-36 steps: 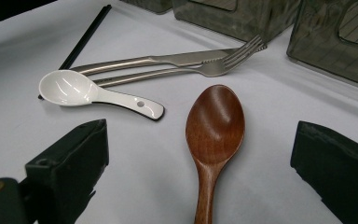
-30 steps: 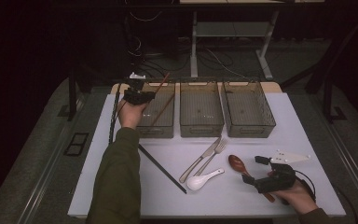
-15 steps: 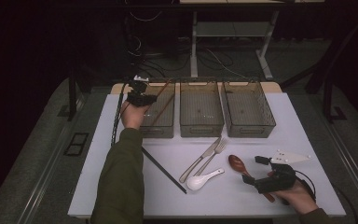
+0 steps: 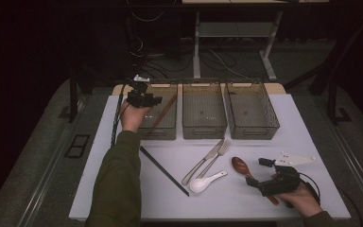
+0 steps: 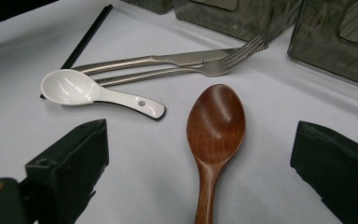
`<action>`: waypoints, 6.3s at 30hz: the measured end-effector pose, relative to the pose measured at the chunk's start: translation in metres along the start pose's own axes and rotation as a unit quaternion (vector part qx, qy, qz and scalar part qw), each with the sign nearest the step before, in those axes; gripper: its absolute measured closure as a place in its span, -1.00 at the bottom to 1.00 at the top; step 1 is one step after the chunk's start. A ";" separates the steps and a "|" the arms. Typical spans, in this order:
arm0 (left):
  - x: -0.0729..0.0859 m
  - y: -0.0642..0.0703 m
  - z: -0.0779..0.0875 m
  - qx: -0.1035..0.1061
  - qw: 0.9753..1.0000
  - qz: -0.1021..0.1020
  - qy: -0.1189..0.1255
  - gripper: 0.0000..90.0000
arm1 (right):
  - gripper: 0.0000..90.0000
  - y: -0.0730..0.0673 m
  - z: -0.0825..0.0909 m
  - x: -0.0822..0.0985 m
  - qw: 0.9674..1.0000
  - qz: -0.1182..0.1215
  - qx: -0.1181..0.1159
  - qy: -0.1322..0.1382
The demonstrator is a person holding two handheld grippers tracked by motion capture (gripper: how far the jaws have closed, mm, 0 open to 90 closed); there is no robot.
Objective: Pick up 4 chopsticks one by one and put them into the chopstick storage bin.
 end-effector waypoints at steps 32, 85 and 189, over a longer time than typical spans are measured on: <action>0.037 0.088 0.052 0.073 0.993 -0.090 -0.008 -0.45 | -0.91 -0.001 -0.001 0.000 1.000 0.000 0.001 -0.003; 0.142 0.057 0.044 0.003 0.990 -0.074 -0.118 0.98 | -0.91 -0.001 -0.003 0.000 1.000 0.000 0.004 -0.003; 0.187 0.053 0.106 -0.027 0.986 -0.046 -0.159 0.98 | -0.91 -0.001 -0.001 -0.001 1.000 0.004 0.002 0.001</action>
Point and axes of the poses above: each handheld gripper's, and its own axes: z roughly backward along the jaws, x roughly out of its underside, y roughly to its right, the point moved 5 cm from there along -z, roughly forward along the jaws, and after that the axes turned 14 degrees about x, right-handed, at the moved point
